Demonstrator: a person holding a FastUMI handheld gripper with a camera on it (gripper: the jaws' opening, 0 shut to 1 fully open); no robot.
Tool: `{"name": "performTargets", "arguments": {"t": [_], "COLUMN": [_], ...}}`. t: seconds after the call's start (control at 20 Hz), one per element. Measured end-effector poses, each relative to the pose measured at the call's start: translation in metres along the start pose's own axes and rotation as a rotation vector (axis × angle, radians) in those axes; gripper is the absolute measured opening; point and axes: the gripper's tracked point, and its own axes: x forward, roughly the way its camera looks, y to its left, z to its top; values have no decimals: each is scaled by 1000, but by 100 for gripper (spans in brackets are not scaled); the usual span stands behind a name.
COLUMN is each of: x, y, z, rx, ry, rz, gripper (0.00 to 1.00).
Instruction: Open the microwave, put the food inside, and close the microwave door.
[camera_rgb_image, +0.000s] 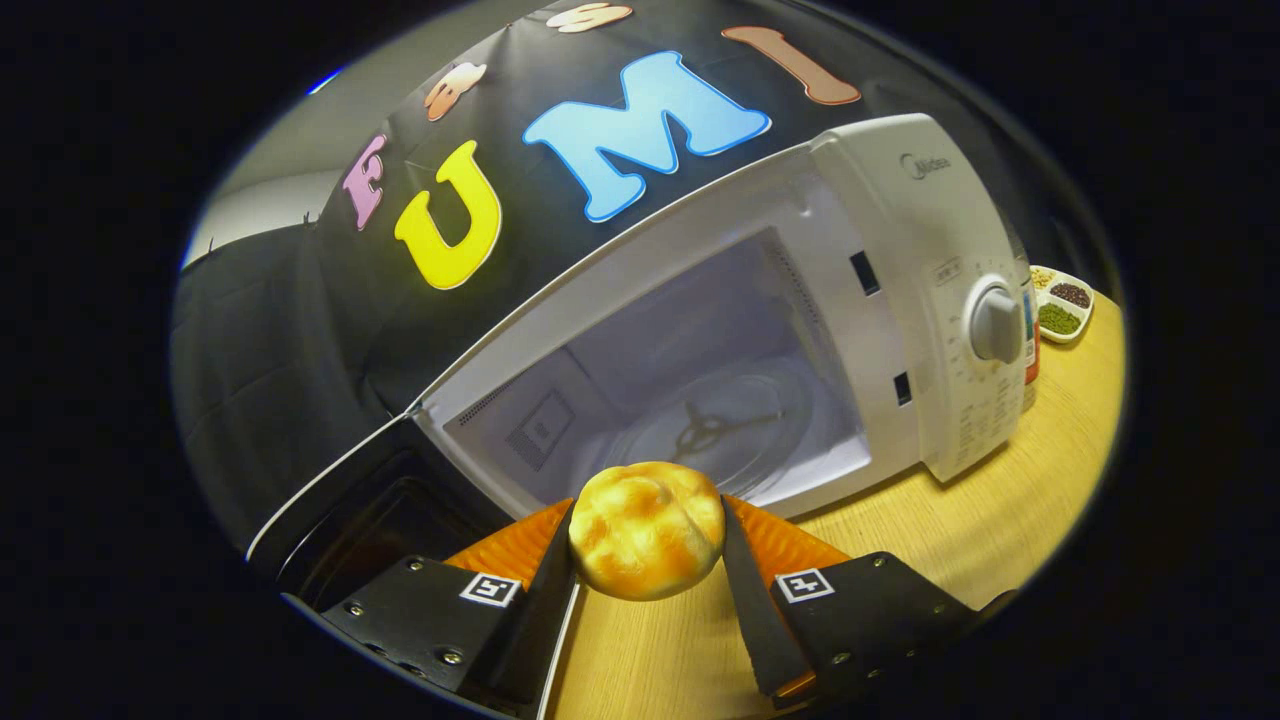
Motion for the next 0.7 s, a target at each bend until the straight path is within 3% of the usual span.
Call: {"name": "performTargets", "arguments": {"t": [0.35, 0.7], "x": [60, 81], "y": [-13, -29], "z": [-3, 1], "rx": [35, -5], "ry": [-53, -100], "rz": [-72, -174], "gripper": [78, 78]}}
